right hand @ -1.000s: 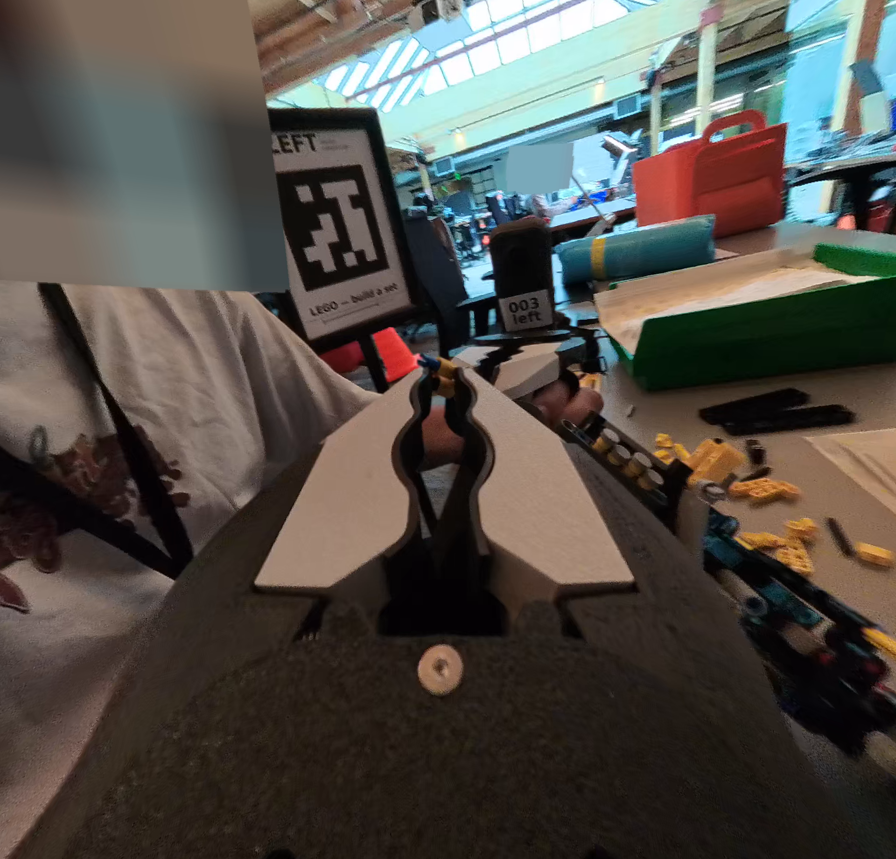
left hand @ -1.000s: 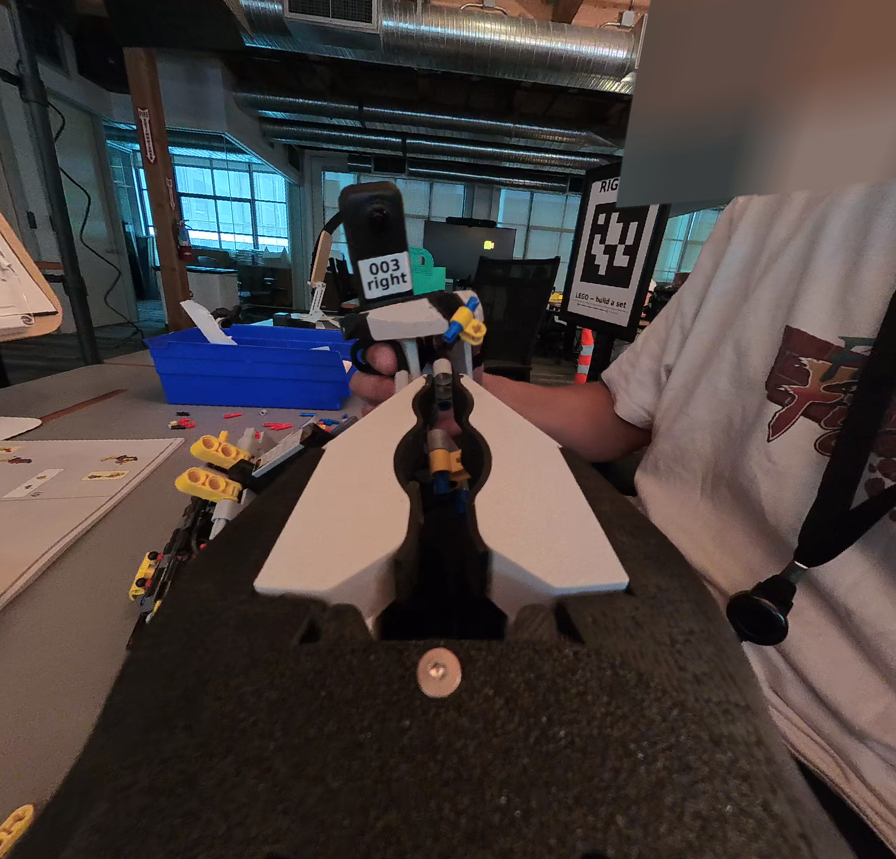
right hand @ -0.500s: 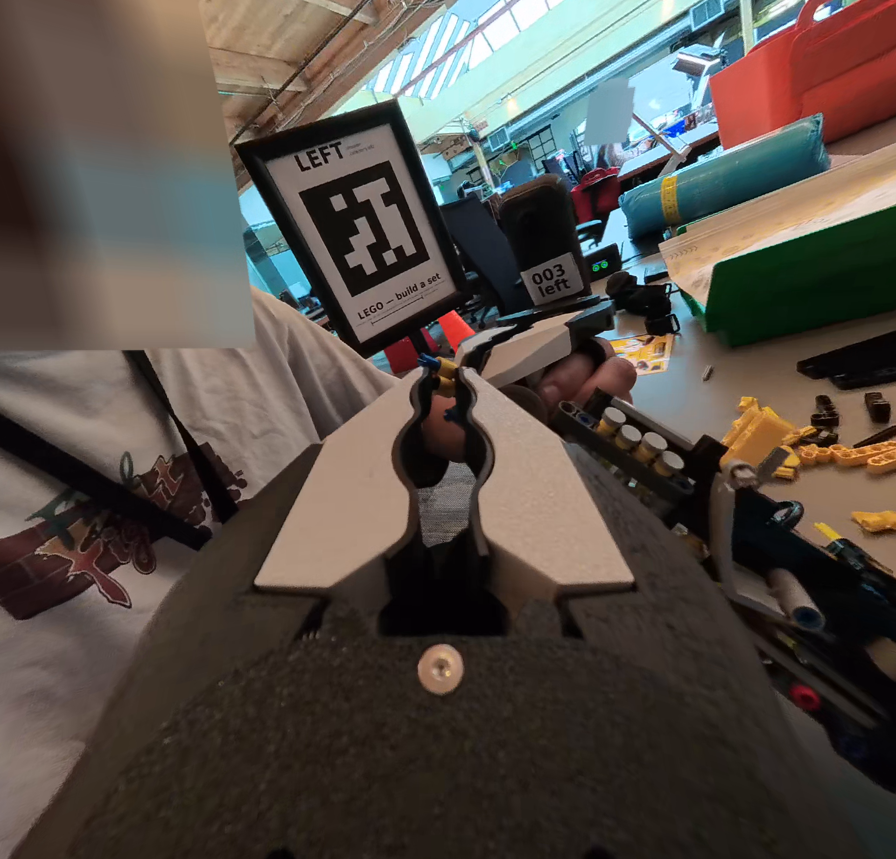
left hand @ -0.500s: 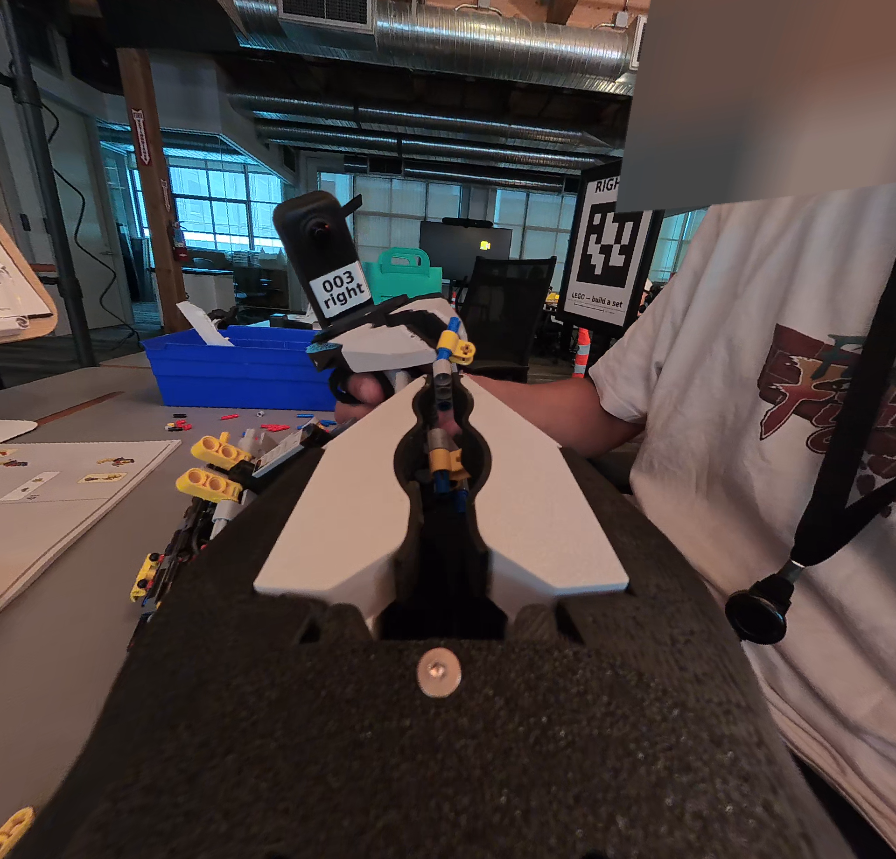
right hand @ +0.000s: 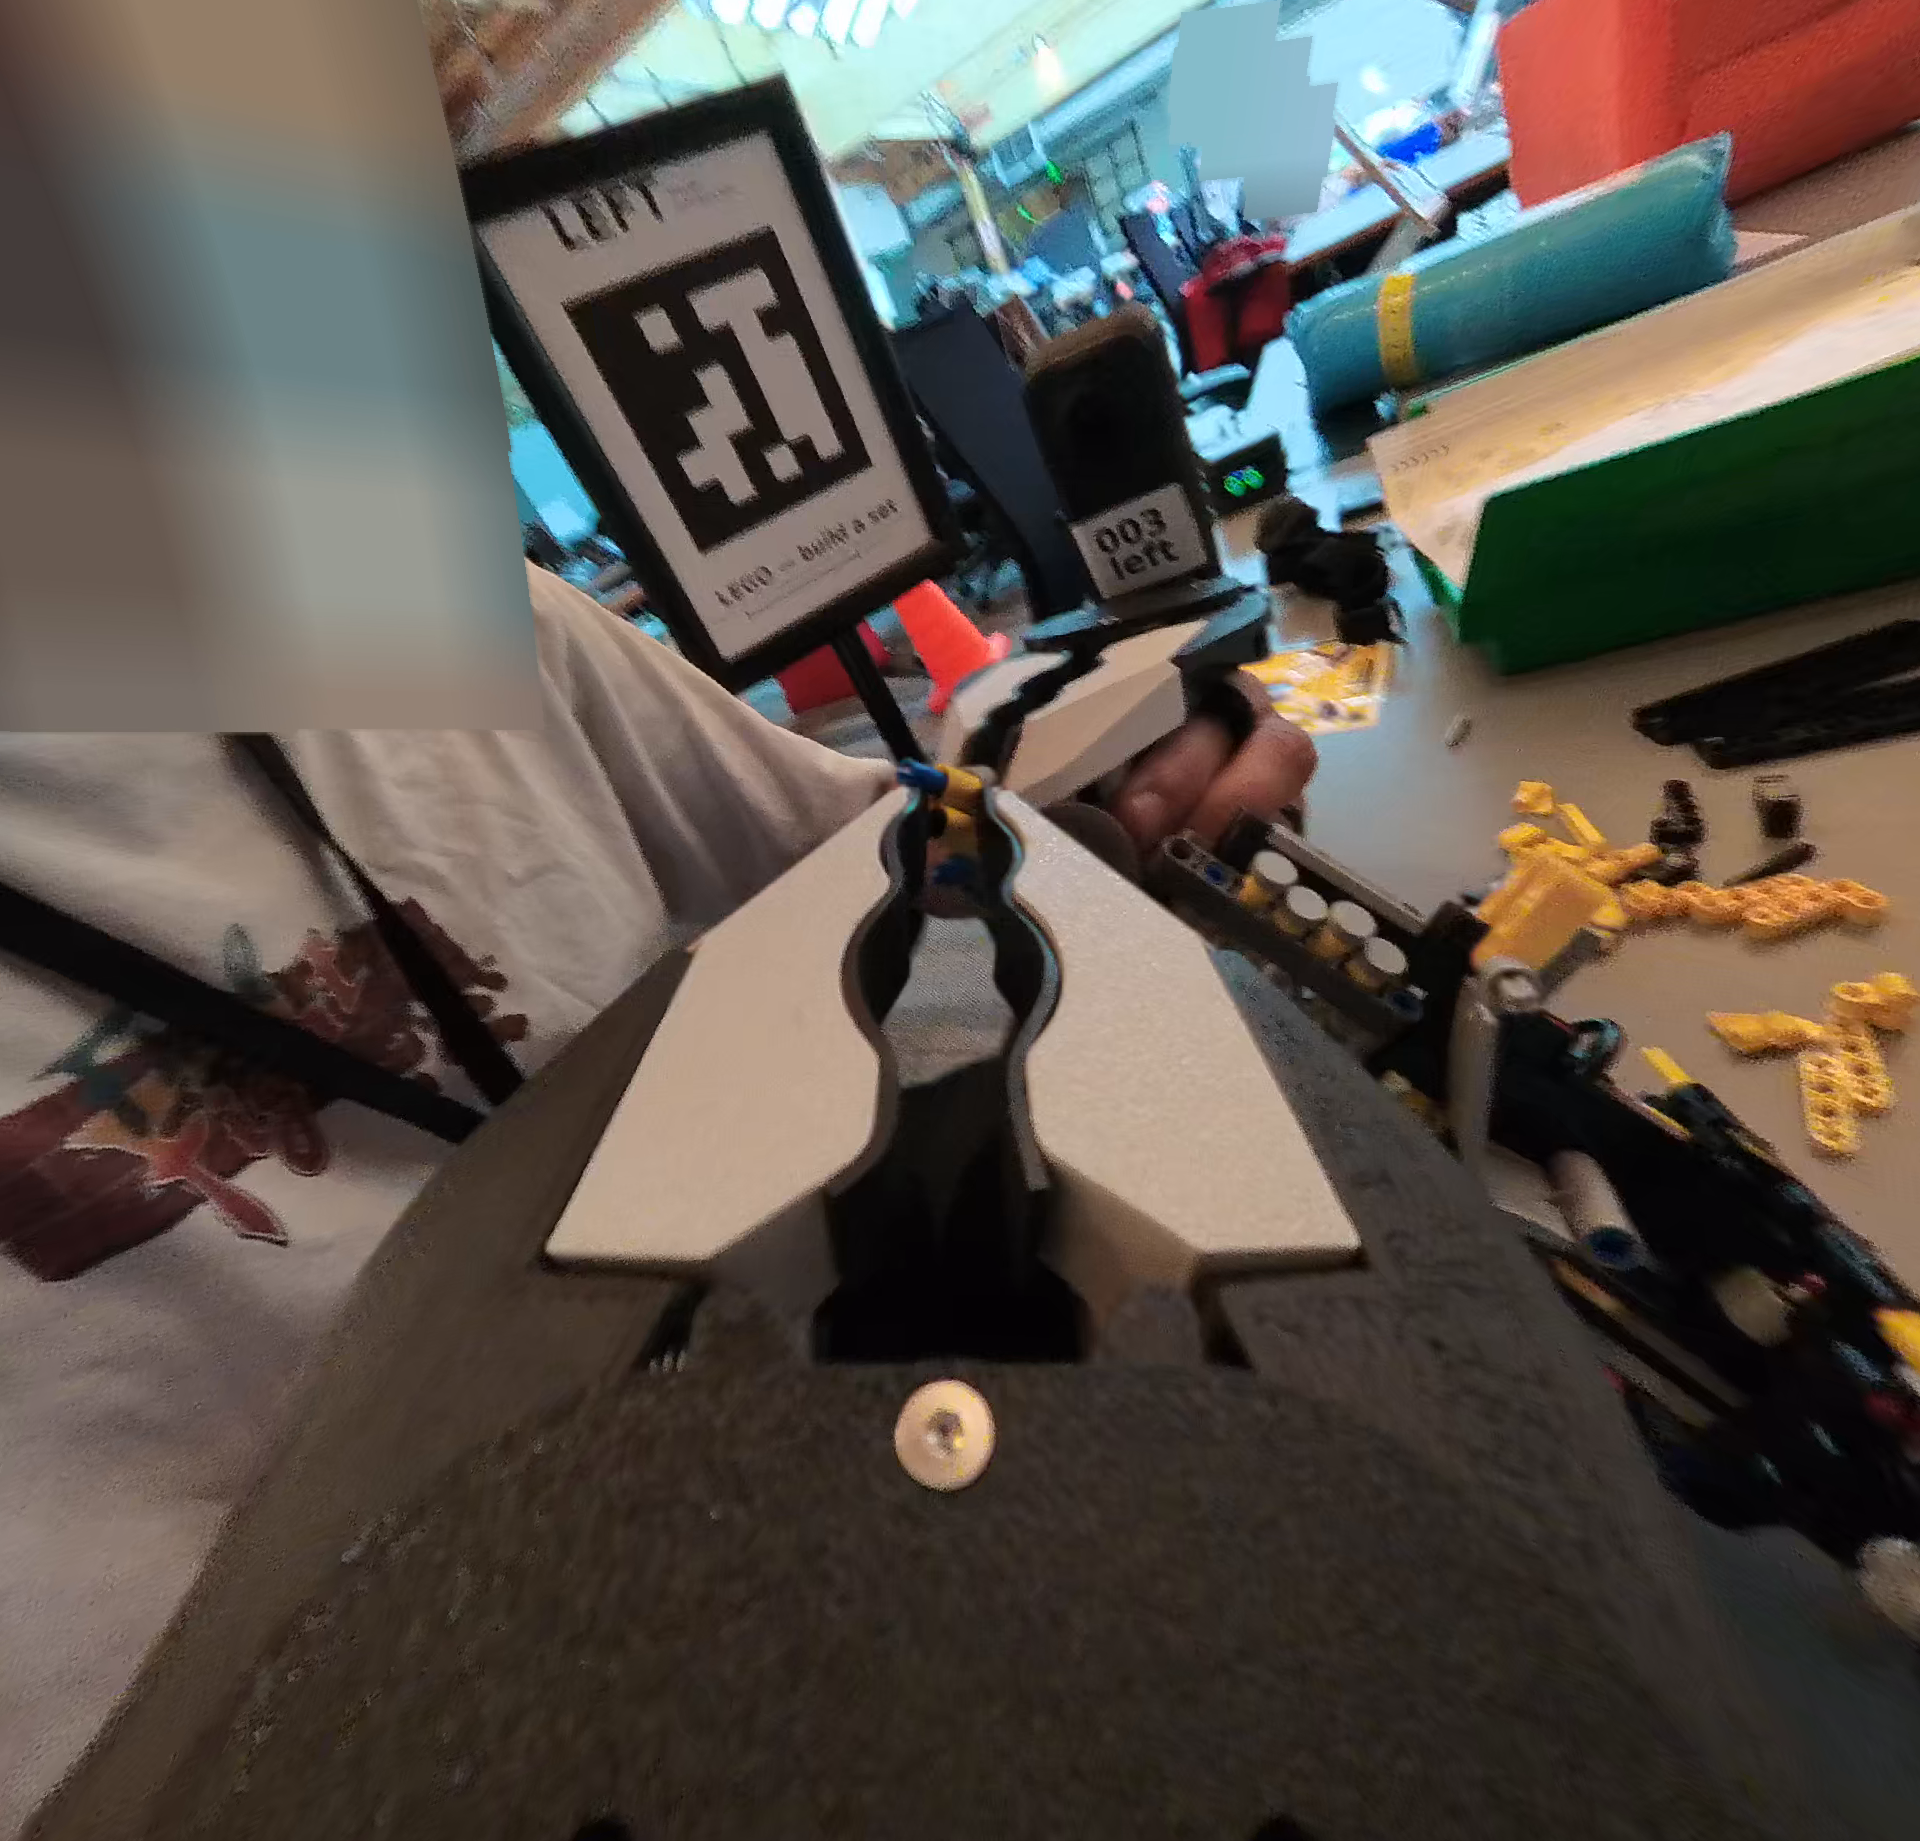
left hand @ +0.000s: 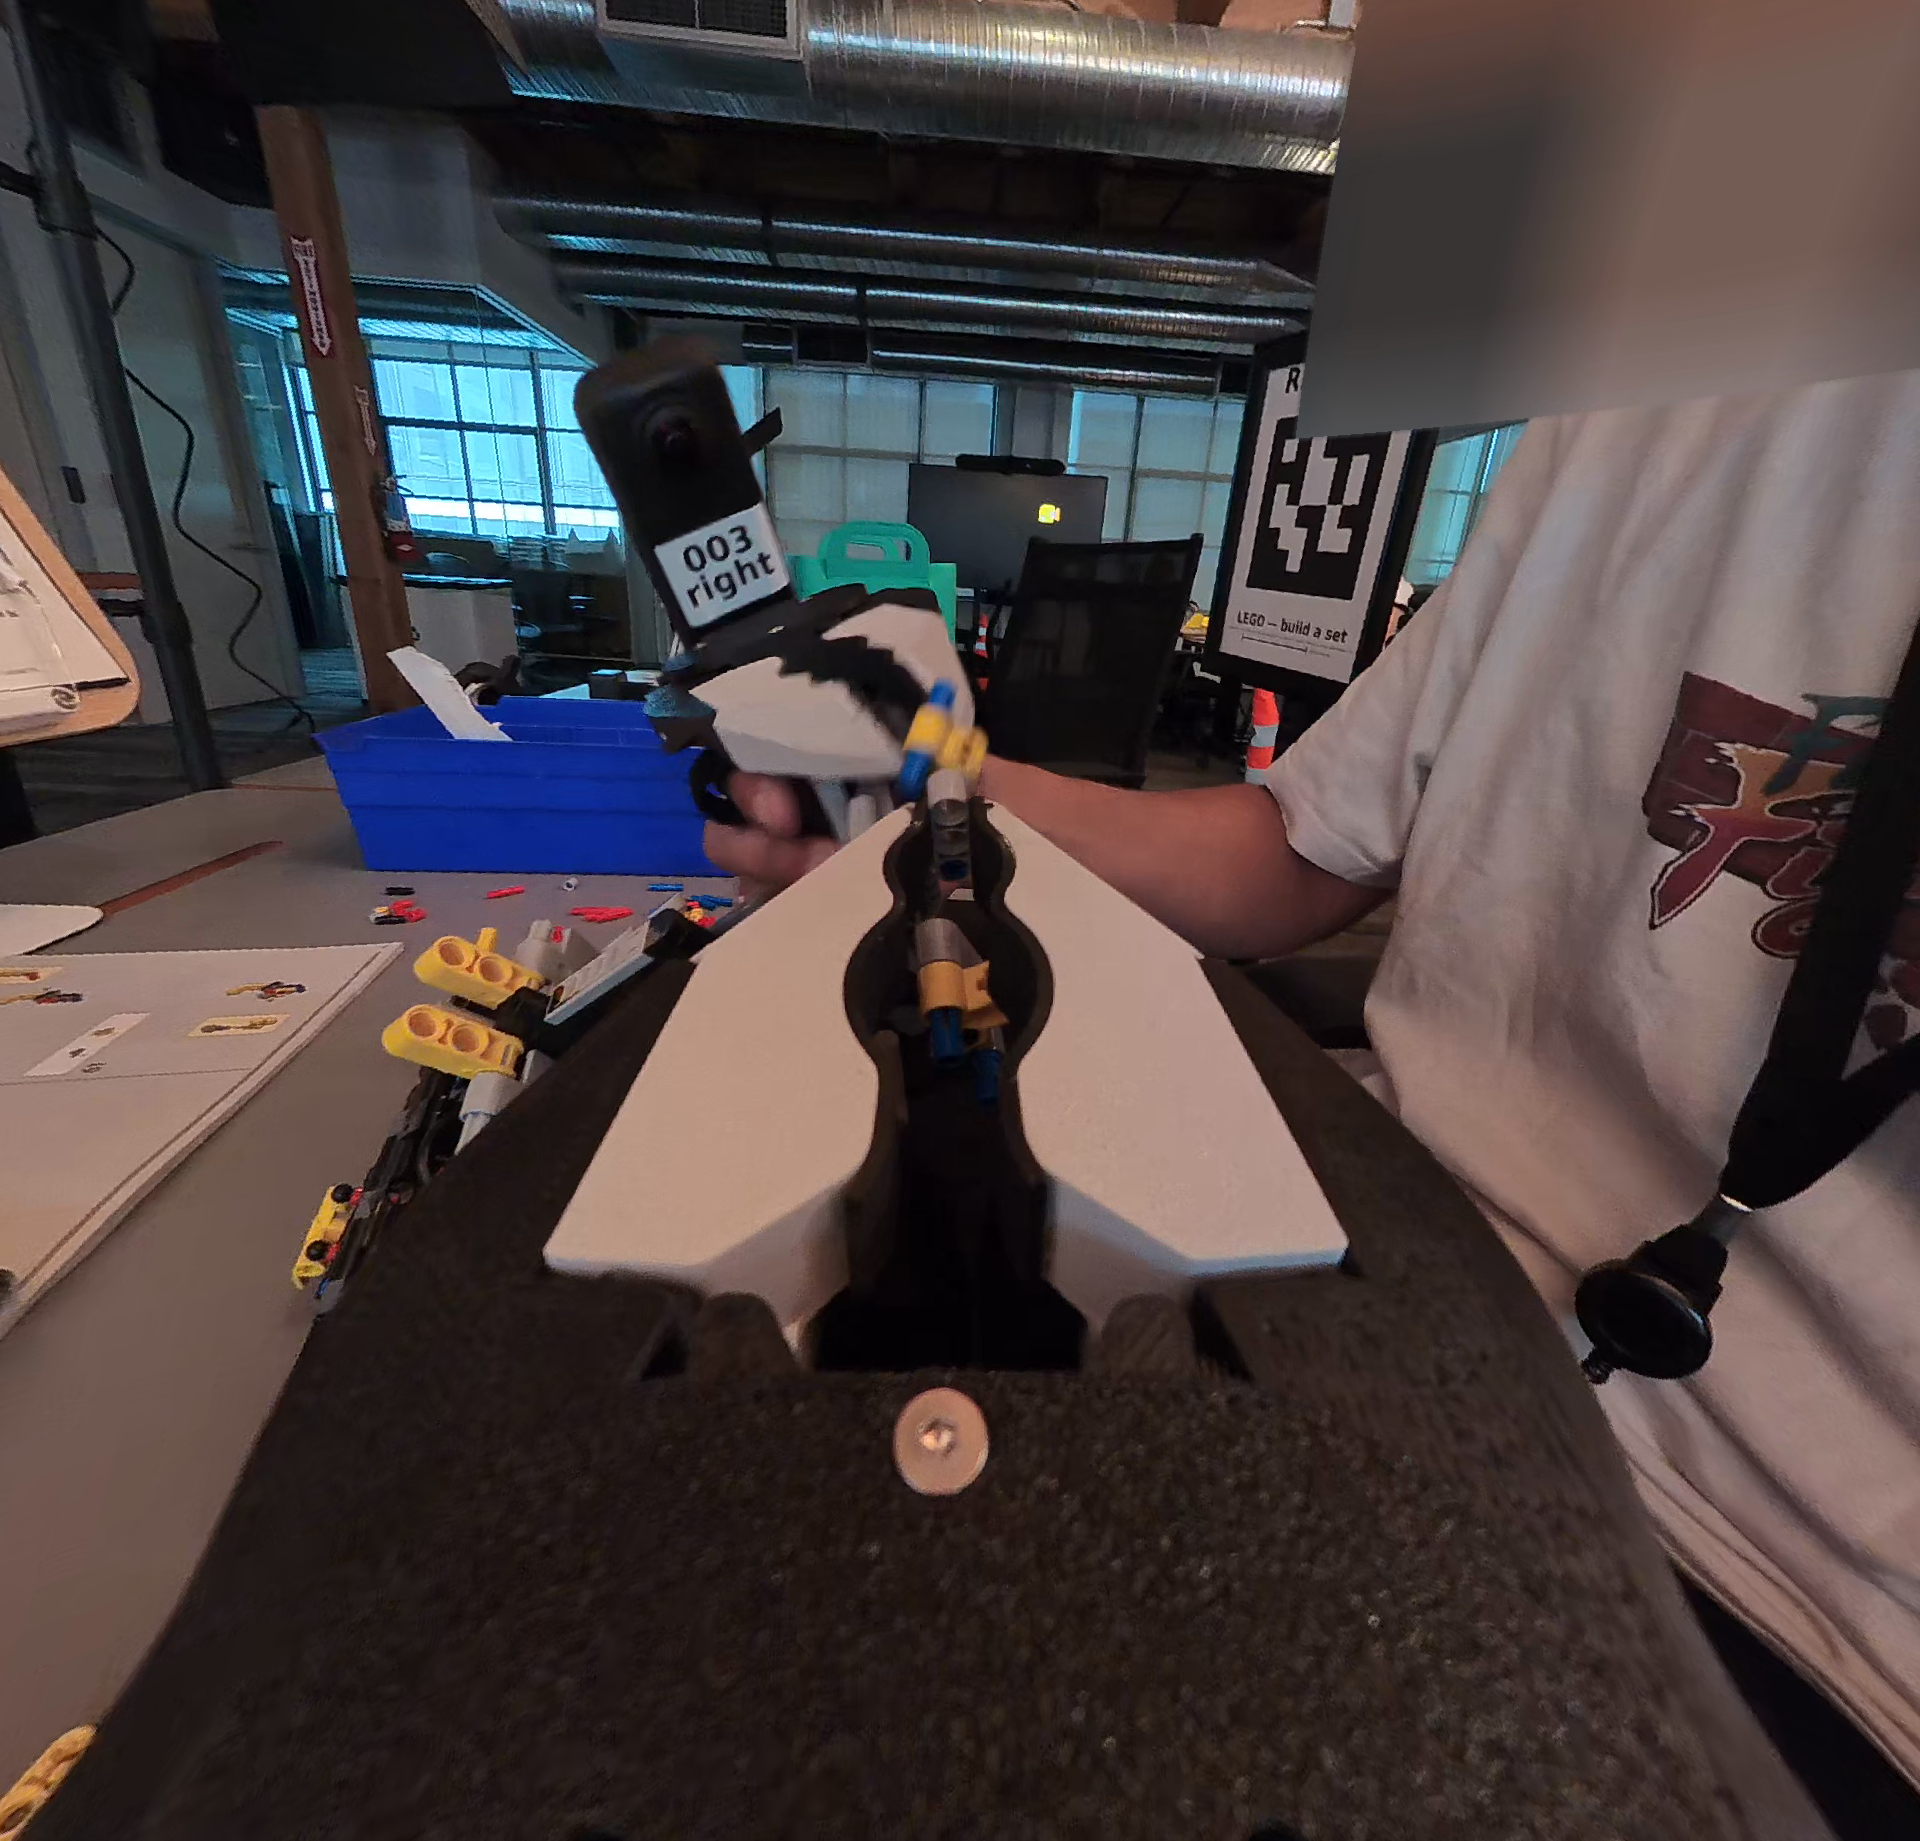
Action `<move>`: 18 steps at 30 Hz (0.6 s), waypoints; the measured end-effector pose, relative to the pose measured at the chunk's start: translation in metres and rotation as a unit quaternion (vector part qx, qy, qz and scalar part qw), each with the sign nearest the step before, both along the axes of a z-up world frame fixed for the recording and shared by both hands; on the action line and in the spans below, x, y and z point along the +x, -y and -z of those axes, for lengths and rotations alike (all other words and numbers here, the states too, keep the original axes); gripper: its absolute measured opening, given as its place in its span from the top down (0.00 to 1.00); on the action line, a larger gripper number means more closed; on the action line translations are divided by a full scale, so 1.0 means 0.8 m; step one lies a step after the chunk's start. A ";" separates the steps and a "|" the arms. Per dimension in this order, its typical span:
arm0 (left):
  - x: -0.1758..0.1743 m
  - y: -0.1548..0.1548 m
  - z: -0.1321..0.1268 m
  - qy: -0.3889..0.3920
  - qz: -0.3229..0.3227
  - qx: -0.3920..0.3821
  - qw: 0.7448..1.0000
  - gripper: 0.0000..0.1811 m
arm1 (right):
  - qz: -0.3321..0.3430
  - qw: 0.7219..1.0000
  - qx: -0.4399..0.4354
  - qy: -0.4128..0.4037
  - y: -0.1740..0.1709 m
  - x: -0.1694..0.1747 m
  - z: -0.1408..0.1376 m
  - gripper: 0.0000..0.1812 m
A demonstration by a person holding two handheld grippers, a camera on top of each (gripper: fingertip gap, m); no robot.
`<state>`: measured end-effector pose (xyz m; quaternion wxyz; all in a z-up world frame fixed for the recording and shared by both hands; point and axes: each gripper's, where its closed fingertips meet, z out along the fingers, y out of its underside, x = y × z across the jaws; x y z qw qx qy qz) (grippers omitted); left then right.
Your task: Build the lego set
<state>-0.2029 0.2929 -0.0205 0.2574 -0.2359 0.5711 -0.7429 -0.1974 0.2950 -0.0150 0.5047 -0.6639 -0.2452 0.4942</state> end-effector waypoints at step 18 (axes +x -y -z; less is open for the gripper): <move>0.000 -0.002 0.000 0.004 -0.006 -0.001 1.000 0.96 | 0.021 0.866 -0.262 0.425 0.124 0.186 0.233 0.93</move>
